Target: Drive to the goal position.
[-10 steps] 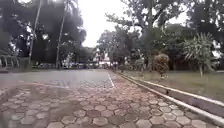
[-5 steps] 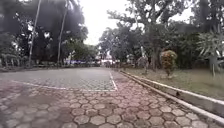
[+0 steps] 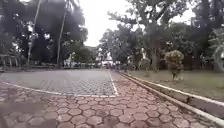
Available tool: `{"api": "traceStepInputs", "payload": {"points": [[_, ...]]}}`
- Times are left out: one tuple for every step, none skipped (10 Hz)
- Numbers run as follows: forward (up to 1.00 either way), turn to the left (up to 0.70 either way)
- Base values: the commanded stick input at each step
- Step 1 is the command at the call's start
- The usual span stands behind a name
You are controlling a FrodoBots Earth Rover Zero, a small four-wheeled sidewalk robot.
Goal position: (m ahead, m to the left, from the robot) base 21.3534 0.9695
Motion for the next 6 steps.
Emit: {"api": "traceStepInputs", "payload": {"points": [[0.70, 0.10], [0.70, 0.14], [0.70, 0.14], [0.70, 0.10], [0.70, 0.04], [0.70, 0.00]]}}
